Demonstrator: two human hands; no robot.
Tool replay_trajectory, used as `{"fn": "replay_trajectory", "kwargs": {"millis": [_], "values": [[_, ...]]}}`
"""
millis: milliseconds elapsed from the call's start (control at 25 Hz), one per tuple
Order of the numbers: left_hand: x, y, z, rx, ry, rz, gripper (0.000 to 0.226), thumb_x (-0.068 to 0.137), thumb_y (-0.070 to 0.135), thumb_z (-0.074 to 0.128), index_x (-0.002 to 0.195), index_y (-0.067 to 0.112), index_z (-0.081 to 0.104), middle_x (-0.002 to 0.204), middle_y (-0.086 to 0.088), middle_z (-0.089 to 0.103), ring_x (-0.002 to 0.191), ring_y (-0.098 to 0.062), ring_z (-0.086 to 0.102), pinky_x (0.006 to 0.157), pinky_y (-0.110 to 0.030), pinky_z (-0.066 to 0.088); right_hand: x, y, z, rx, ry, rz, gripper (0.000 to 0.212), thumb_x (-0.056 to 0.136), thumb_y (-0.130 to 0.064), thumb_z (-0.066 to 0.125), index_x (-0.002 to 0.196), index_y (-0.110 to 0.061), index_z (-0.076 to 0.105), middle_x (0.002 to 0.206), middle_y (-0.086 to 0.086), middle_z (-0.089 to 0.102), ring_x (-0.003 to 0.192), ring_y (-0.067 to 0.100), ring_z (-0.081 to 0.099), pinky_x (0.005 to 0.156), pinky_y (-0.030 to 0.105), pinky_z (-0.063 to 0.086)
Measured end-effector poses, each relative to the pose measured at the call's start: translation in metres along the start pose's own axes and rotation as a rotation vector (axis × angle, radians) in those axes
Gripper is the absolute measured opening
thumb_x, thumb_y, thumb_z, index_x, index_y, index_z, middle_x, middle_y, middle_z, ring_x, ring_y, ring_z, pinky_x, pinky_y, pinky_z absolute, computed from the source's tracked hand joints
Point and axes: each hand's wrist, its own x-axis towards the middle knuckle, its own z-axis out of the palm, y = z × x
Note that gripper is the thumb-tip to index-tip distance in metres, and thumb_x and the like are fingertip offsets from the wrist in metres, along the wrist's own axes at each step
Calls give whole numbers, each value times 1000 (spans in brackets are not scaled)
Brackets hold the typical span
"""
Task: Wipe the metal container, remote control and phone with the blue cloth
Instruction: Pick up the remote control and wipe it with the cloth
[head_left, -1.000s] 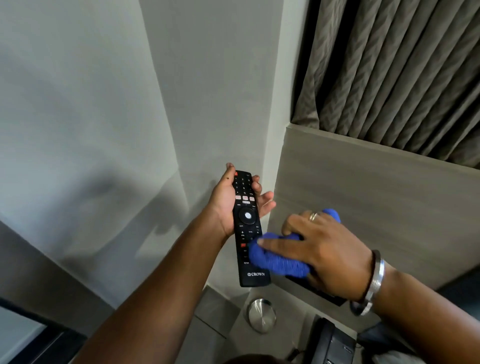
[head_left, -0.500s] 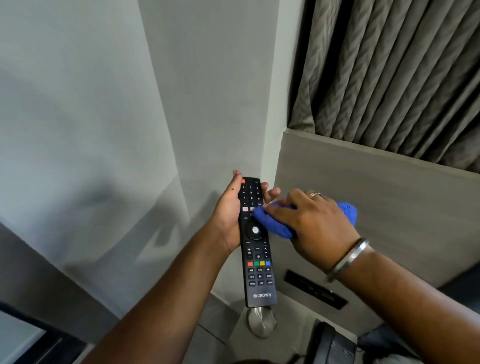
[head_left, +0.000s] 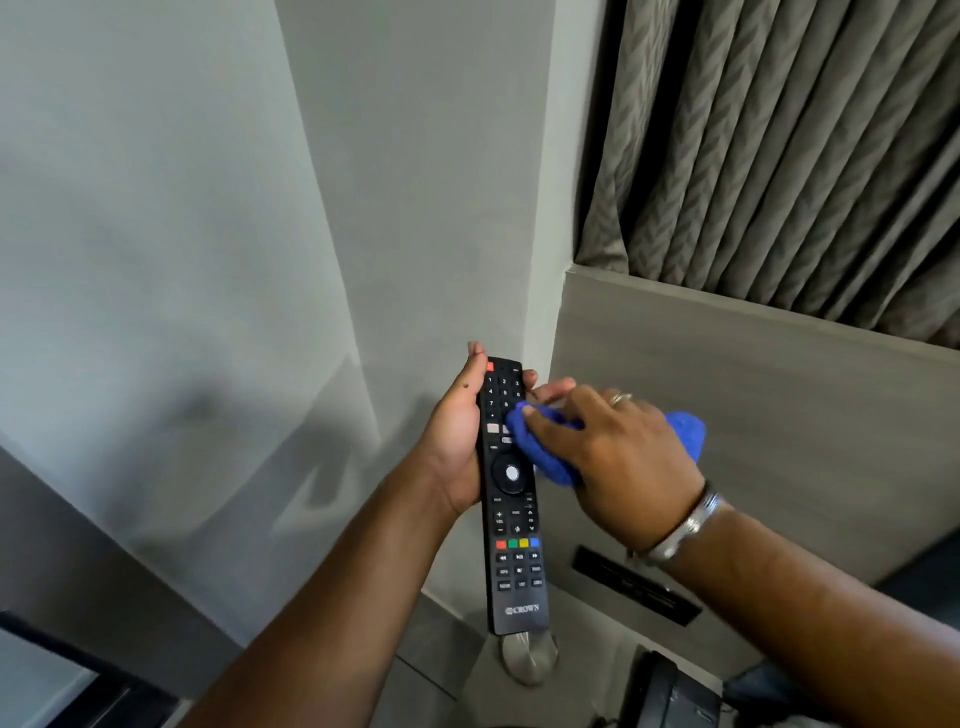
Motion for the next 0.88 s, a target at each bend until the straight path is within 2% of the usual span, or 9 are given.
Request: {"fn": "replay_trajectory", "kwargs": {"millis": [160,280,400,480,600,680,760,840,880], "values": [[2,-3,-10,-7,102,2,65,89,72,39,83,11,62,92,-10,75,98,-38,72,78,-44,61,-35,-8,11,97,-129,-204,55,67,-12,67,121,-22,59,87,5,59,65,24,55,54,36,50],[-2,-12,-12,-28,94,-29,65,87,73,41,87,12,63,93,-8,74,94,-34,73,78,-44,61,-33,6,3,112,-166,-350,43,80,-20,62,121,-30,57,93,3,61,72,23,57,57,36,50],[-1,-23,-7,54,41,-46,75,89,73,40,116,8,67,119,-19,70,108,-35,68,98,-54,51,1,15,-10,22,-30,-34,44,75,-20,68,117,-27,60,86,8,57,68,29,56,56,38,47],[1,-28,-2,84,57,-37,74,91,71,40,127,12,65,125,-21,67,112,-36,66,98,-57,50,23,6,-12,-55,-55,149,39,78,-25,63,117,-28,59,86,6,53,71,30,55,57,35,42],[4,-27,-5,39,177,-53,74,89,72,43,104,6,71,98,-17,75,92,-30,71,81,-42,60,12,-18,3,48,-209,131,41,82,-25,54,122,-30,50,103,6,52,86,30,55,65,36,46],[6,-27,-13,-2,262,-34,70,90,72,40,91,7,64,84,-12,74,83,-30,73,86,-45,55,-16,-27,7,240,-278,40,52,83,-23,55,131,-39,44,116,9,51,91,29,54,74,40,51],[8,-28,-21,-21,277,-13,68,91,72,34,86,9,59,77,-8,72,87,-35,75,87,-52,51,-42,-38,0,394,-351,-129,54,83,-26,56,131,-46,42,105,3,55,84,25,55,70,39,52],[8,-26,-26,-3,245,4,68,91,74,30,86,13,59,80,-5,71,98,-37,73,81,-51,55,-54,-46,-5,394,-413,-280,50,81,-26,54,126,-46,47,94,-1,56,76,23,56,63,37,53],[6,-24,-28,-17,223,0,67,90,74,31,86,13,59,82,-6,71,99,-36,72,78,-49,58,-52,-40,-6,366,-381,-283,49,80,-24,51,125,-44,49,95,0,57,75,23,56,62,37,53]]}}
